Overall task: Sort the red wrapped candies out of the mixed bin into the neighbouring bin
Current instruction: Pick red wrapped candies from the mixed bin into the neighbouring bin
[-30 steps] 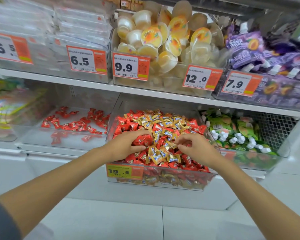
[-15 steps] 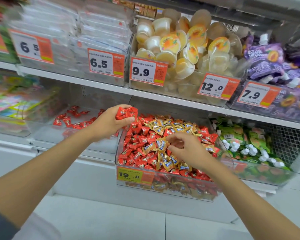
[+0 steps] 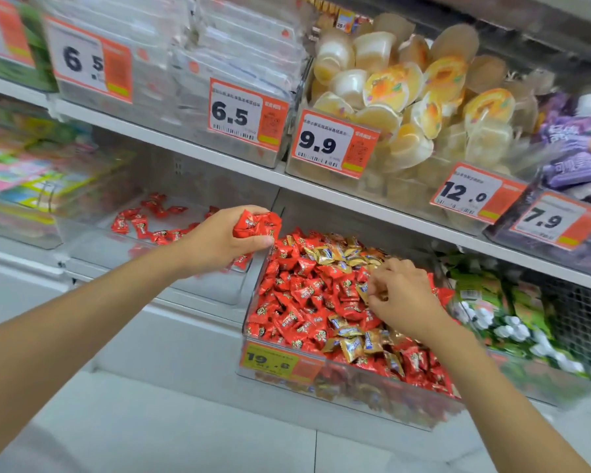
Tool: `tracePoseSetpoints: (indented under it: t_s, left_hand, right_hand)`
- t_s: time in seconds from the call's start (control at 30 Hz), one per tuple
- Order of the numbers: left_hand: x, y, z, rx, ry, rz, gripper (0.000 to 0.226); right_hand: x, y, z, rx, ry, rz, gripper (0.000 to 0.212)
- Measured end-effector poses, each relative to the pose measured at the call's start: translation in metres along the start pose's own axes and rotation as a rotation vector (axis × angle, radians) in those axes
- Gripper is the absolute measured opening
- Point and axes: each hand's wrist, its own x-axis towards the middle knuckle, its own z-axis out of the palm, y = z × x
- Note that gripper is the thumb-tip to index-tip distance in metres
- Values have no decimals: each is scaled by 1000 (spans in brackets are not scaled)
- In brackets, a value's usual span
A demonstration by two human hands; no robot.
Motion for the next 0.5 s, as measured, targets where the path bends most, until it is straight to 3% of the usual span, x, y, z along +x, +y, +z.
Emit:
tracePoseSetpoints:
  t_s: [0.13,0.2,0.3,0.37,0.5]
  left_hand:
    - [-3,0,2,-11,-27,-13,27]
    - [-3,-1,4,-5,-27,-21,28]
    - [-4,-2,4,2,-40,-19,28]
    - [-6,-2,4,-3,-37,-18,27]
    - [-9,-7,2,6,-20,-51,30]
  right_hand:
    - [1,-29,1,224,106,-115,13]
    - [6,-62,6,300,0,-211,19]
    - [12,-95,24,268,-332,-239,82]
    - [15,-96,32,178,-402,-236,101]
    - [22,-83,29,216,-349,-234,81]
